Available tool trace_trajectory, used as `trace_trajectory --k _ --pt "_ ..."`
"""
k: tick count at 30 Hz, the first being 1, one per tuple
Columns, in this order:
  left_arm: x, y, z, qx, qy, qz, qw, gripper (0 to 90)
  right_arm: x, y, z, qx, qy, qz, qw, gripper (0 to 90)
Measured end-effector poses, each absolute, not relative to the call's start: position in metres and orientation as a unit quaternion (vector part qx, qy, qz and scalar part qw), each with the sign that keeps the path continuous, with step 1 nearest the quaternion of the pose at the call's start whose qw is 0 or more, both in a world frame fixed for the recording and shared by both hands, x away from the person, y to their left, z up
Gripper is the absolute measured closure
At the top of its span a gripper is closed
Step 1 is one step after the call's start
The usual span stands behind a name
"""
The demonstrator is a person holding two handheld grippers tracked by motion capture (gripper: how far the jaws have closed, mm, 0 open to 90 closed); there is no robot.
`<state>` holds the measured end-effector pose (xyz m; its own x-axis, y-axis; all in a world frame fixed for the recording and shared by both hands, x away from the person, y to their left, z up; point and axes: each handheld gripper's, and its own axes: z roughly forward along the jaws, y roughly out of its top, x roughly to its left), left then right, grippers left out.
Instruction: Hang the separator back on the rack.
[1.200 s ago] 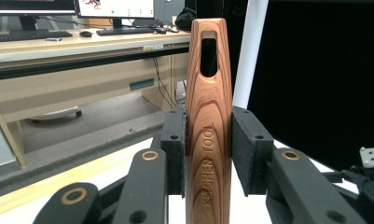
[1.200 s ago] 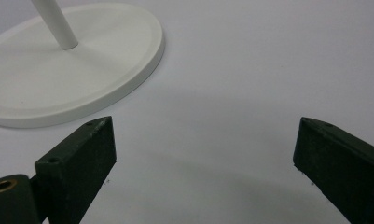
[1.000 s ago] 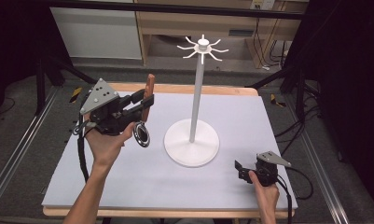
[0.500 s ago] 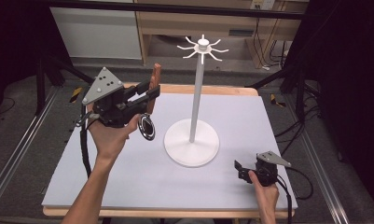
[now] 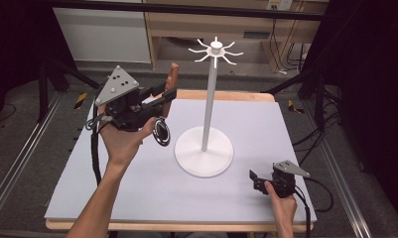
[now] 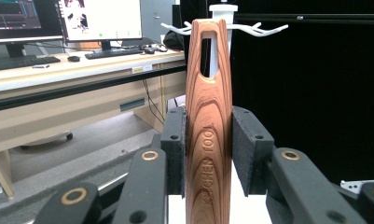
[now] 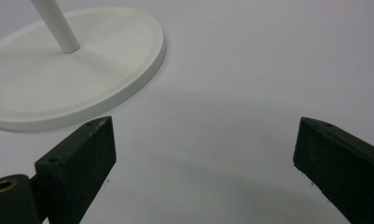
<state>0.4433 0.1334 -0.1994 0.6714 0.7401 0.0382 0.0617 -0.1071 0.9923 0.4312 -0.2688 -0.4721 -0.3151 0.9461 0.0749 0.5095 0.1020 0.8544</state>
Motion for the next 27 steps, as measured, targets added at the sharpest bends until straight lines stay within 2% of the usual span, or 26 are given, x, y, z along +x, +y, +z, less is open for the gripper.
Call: trace_trajectory --k 27 --pt "0.459 0.112 -0.188 0.696 0.285 0.281 0.596 67.6 0.431 -0.27 -0.472 0.526 0.692 0.421 0.26 6.3"
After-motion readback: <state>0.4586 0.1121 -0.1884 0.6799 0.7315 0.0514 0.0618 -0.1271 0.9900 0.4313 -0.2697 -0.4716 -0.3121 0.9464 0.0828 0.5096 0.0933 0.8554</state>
